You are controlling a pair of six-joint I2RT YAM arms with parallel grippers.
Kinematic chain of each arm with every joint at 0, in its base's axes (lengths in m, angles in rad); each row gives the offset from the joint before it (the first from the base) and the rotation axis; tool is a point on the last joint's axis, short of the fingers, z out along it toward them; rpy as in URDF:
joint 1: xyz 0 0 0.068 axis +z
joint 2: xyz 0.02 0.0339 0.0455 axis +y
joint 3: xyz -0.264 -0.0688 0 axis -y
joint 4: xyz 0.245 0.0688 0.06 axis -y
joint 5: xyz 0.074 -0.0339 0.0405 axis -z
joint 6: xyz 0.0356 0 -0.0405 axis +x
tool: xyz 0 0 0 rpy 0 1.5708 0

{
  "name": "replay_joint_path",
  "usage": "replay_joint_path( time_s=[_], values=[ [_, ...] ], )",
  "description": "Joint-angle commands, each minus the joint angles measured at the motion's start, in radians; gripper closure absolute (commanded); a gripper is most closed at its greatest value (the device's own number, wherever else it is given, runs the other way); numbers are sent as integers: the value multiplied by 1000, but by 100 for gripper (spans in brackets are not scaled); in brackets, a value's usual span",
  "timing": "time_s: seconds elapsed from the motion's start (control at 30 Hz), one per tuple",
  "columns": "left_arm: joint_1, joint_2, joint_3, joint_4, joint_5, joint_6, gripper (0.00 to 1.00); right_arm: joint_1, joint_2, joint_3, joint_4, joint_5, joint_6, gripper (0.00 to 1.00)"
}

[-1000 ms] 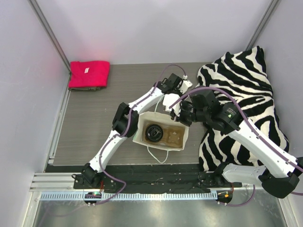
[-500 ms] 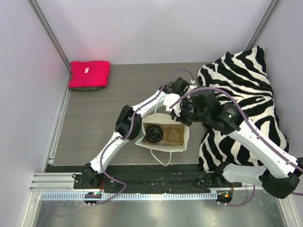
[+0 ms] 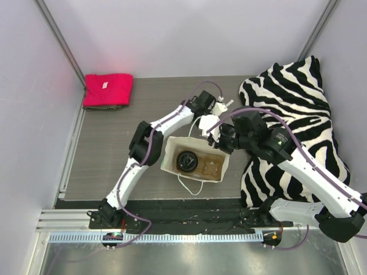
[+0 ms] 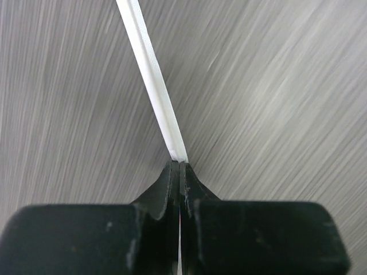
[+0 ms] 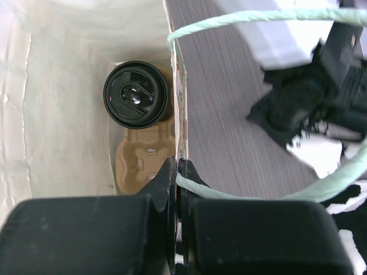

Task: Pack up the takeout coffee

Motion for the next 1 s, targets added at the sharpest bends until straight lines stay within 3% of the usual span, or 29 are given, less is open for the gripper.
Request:
replay_joint_path(
  time_s=[0.0, 0.3, 0.57, 0.7, 0.87, 0.97],
  values=[
    [112, -41, -211, -187, 21, 29, 100, 5, -31, -8, 52, 16, -1, 99],
    [215, -372, -656, -227, 33, 128, 100, 5, -28, -16, 76, 39, -20, 99],
    [408, -685, -1127, -273, -37, 252, 100, 3, -10, -16, 75, 50, -61, 99],
    [479, -750, -1166, -331, -30, 273, 98, 3, -5, -16, 79, 45, -82, 99],
    [519, -804, -989, -385, 55, 201, 63, 3, 6, -10, 85, 42, -78, 99],
    [519, -782, -879, -382, 87, 132, 53, 2, 10, -5, 87, 47, -72, 99]
  ],
)
